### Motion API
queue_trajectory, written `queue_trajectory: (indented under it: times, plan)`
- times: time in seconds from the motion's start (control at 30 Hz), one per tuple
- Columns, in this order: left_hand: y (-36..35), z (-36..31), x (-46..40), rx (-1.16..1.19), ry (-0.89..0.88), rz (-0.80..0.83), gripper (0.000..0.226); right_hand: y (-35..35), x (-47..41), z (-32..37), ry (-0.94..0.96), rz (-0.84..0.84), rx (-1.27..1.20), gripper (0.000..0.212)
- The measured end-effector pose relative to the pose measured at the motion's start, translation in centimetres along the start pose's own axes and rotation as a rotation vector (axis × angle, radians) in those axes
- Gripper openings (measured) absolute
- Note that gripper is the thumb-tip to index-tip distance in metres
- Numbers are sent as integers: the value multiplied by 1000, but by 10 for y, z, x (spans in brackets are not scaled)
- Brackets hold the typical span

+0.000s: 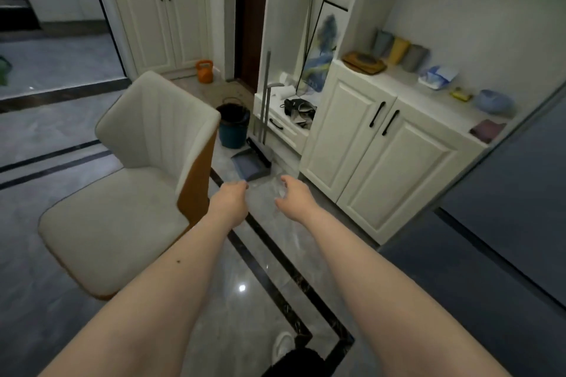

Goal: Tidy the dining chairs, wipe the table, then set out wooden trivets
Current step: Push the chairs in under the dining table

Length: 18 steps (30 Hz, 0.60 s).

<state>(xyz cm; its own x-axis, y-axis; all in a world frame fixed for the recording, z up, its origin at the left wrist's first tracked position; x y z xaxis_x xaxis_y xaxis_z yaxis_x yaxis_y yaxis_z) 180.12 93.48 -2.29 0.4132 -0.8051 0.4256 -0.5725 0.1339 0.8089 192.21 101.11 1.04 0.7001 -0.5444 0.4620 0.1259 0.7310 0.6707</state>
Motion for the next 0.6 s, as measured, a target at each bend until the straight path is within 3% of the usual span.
queue_trajectory:
  times: [0.23, 0.33, 0.6]
  plan:
    - [98, 12, -109, 92, 155, -207, 35, 85, -148, 40, 104, 123, 120, 54]
    - [134, 37, -133, 170, 242, -329, 27, 95, -207, 66, 151, 187, 166, 56]
    - [215, 133, -225, 276, 507, -502, 31, 100, -356, 165, 346, 296, 303, 58]
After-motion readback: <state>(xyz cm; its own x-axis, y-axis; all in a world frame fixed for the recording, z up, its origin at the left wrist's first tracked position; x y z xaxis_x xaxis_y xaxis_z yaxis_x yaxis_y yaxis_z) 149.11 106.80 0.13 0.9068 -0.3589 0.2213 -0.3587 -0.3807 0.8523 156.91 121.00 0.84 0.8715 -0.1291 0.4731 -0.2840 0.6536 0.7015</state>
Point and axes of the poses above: each hand's wrist, its own x-axis away from the middle knuckle, its own y-axis out of the back of the hand, z = x × y, the point moved 10 cm from there along -x, towards the middle knuckle, and after that the axes turned 15 degrees about z, right-handed, at the moved point
